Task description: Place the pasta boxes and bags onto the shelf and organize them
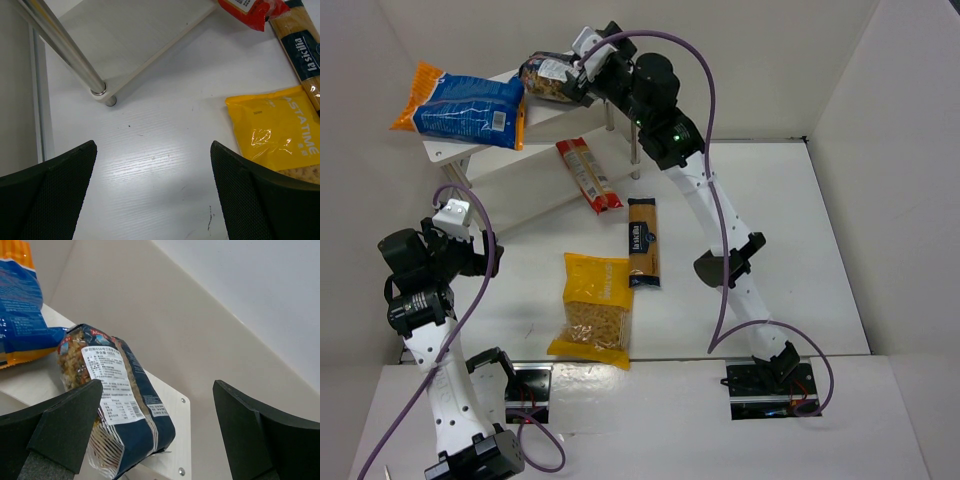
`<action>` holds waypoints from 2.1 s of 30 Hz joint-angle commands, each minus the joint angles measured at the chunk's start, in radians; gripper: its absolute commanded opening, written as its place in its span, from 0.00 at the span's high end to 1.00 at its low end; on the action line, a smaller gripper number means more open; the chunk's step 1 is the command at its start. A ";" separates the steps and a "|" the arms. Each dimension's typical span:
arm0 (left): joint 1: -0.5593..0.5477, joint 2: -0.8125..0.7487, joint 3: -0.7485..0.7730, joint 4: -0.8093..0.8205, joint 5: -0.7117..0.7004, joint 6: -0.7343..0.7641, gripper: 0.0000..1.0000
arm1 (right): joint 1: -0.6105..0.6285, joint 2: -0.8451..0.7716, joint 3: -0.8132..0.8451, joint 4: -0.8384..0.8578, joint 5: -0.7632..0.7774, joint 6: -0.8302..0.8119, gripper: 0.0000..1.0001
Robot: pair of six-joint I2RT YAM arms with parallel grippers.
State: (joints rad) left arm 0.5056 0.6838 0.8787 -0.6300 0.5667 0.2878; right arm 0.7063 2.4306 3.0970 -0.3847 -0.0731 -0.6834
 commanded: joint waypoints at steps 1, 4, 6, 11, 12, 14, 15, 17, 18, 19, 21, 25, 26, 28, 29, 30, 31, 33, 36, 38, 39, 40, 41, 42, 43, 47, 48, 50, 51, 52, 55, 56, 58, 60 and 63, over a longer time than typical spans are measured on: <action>0.007 -0.009 0.000 0.006 0.027 0.016 0.00 | -0.001 -0.062 0.035 -0.043 -0.033 0.050 0.01; 0.007 -0.009 0.000 0.006 0.027 0.016 0.00 | -0.001 -0.062 0.035 -0.085 -0.042 0.064 0.01; 0.007 -0.009 0.000 0.006 0.027 0.016 0.00 | -0.001 -0.085 0.035 -0.110 -0.069 0.094 0.01; 0.007 -0.018 0.000 0.006 0.027 0.016 0.00 | -0.001 -0.152 0.035 -0.181 -0.161 0.186 0.01; 0.007 -0.018 0.000 0.006 0.027 0.016 0.00 | -0.001 -0.177 0.035 -0.198 -0.162 0.203 0.01; 0.007 -0.027 0.000 0.006 0.027 0.016 0.00 | -0.001 -0.202 0.035 -0.270 -0.171 0.249 0.01; 0.007 -0.027 0.000 0.006 0.027 0.016 0.00 | -0.010 -0.229 0.035 -0.296 -0.181 0.268 0.01; 0.007 -0.027 0.000 0.006 0.027 0.016 0.00 | -0.021 -0.257 0.035 -0.382 -0.211 0.330 0.01; 0.007 -0.027 0.000 0.006 0.036 0.016 0.00 | -0.033 -0.269 0.035 -0.413 -0.223 0.344 0.01; 0.007 -0.027 0.000 0.006 0.036 0.016 0.00 | -0.033 -0.293 0.035 -0.443 -0.223 0.344 0.01; 0.007 -0.038 0.000 0.006 0.045 0.016 0.00 | -0.042 -0.314 0.035 -0.534 -0.202 0.369 0.01; 0.007 -0.056 0.009 0.006 0.045 0.016 0.00 | -0.094 -0.338 0.035 -0.669 -0.192 0.410 0.01; 0.007 -0.056 0.009 0.006 0.054 0.016 0.00 | -0.105 -0.372 -0.004 -0.689 -0.167 0.400 0.01; 0.007 -0.066 0.009 0.006 0.055 0.016 0.00 | -0.134 -0.422 -0.095 -0.680 -0.151 0.415 0.01; 0.007 -0.066 0.009 0.006 0.055 0.016 0.00 | -0.146 -0.479 -0.194 -0.662 -0.151 0.424 0.01; 0.007 -0.066 0.009 0.006 0.055 0.016 0.00 | -0.157 -0.504 -0.237 -0.661 -0.151 0.441 0.01; 0.007 -0.066 0.009 0.006 0.055 0.016 0.00 | -0.171 -0.527 -0.279 -0.652 -0.151 0.441 0.01; 0.007 -0.075 0.009 0.006 0.055 0.016 0.00 | -0.171 -0.611 -0.424 -0.620 -0.151 0.472 0.01; 0.007 -0.075 0.009 0.006 0.055 0.016 0.00 | -0.180 -0.880 -0.894 -0.314 -0.137 0.504 0.01; 0.007 -0.075 0.009 -0.003 0.055 0.016 0.00 | -0.180 -1.054 -1.251 -0.147 -0.074 0.504 0.01; 0.007 -0.075 0.009 -0.004 0.055 0.016 0.00 | -0.180 -1.055 -1.276 -0.186 -0.059 0.504 0.01; 0.007 -0.075 0.009 -0.004 0.055 0.016 0.00 | -0.198 -1.065 -1.313 -0.195 -0.050 0.519 0.01; 0.007 -0.075 0.009 -0.004 0.055 0.016 0.00 | -0.211 -1.091 -1.371 -0.178 -0.050 0.519 0.01; 0.007 -0.075 0.009 -0.004 0.064 0.016 0.00 | -0.223 -1.163 -1.496 -0.127 -0.050 0.528 0.01; 0.007 -0.064 0.009 -0.004 0.064 0.016 0.00 | -0.232 -1.183 -1.534 -0.126 -0.041 0.528 0.01; 0.007 -0.046 0.009 -0.004 0.064 0.016 0.00 | -0.272 -1.277 -1.733 -0.105 0.005 0.539 0.01; 0.007 -0.046 0.009 -0.004 0.064 0.016 0.00 | -0.286 -1.304 -1.802 -0.105 0.015 0.539 0.01; 0.007 -0.035 0.009 -0.004 0.064 0.016 0.00 | -0.286 -1.326 -1.865 -0.083 0.057 0.550 0.01; 0.007 -0.023 0.009 -0.004 0.064 0.016 0.00 | -0.286 -1.337 -1.915 -0.083 0.058 0.559 0.01; 0.007 -0.023 0.009 -0.004 0.055 0.016 0.00 | -0.298 -1.337 -1.936 -0.095 0.058 0.559 0.01; 0.007 -0.003 0.009 -0.004 0.044 0.007 0.00 | -0.372 -1.302 -1.988 -0.127 0.047 0.550 0.01; 0.007 0.008 0.009 -0.004 0.033 0.007 0.00 | -0.398 -1.285 -1.997 -0.138 0.056 0.550 0.01; 0.007 0.017 0.009 -0.004 0.019 -0.004 0.00 | -0.407 -1.231 -2.022 -0.152 0.085 0.570 0.01; 0.007 0.026 0.009 -0.004 0.007 -0.004 0.00 | -0.436 -1.188 -2.032 -0.163 0.073 0.570 0.01; 0.007 0.037 0.019 0.006 -0.004 -0.013 0.00 | -0.472 -1.165 -2.042 -0.163 0.093 0.570 0.01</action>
State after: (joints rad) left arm 0.5064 0.7227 0.8787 -0.6510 0.5720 0.2848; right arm 0.2592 1.2552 1.0645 -0.5602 -0.0113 -0.1280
